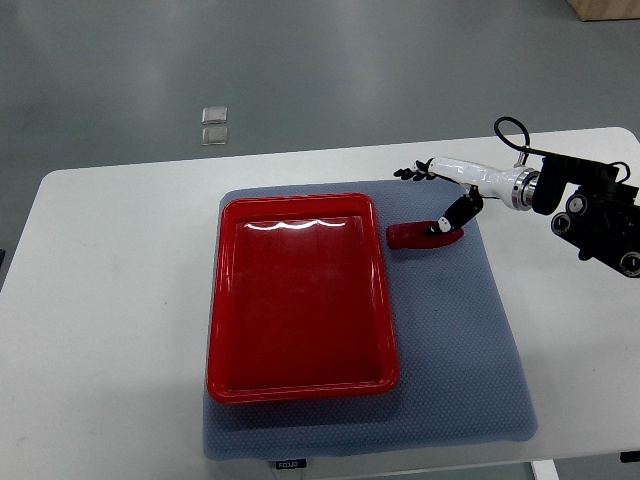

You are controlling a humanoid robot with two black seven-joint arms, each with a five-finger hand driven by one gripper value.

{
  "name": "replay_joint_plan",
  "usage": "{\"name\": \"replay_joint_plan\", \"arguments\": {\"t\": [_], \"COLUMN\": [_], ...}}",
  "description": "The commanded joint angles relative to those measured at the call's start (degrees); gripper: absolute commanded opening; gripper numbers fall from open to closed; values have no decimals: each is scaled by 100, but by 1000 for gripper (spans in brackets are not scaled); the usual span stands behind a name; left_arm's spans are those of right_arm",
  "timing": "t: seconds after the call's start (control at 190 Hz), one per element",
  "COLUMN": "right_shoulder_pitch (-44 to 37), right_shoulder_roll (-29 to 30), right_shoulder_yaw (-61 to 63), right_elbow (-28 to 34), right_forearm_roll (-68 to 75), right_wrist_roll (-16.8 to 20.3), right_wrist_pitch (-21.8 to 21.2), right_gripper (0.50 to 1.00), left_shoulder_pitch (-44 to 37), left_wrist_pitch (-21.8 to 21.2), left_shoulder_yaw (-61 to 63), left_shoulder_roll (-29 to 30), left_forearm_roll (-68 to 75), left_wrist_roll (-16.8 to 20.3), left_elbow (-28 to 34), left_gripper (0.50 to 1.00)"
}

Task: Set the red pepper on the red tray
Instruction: 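Close the right hand fingers around the red pepper, then lift the red pepper with the right hand over the tray rim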

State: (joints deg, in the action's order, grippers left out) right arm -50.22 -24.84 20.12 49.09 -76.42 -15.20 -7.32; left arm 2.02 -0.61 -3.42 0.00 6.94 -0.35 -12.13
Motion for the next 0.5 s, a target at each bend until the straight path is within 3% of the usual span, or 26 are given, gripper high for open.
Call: {"name": "replay_joint_plan", "arguments": {"t": [0.0,0.496], "right_shoulder_pitch": [196,399], "right_shoulder_roll": [76,128], "right_shoulder_yaw": [-61,-105], "right_elbow": [-5,-23], "right_forearm_roll": [-49,-84], "right_wrist_roll": [-1,8], "right_wrist_pitch": [266,644], "right_gripper": [905,895], "left_shoulder_pitch": [0,0], "left_wrist_pitch": [0,-9], "left_shoulder_yaw": [-10,-10], "left_shoulder_roll": [0,0], "left_forearm_roll": [0,0], "left_wrist_roll": [0,0], "left_elbow": [9,9], "left_gripper": [1000,1000]}}
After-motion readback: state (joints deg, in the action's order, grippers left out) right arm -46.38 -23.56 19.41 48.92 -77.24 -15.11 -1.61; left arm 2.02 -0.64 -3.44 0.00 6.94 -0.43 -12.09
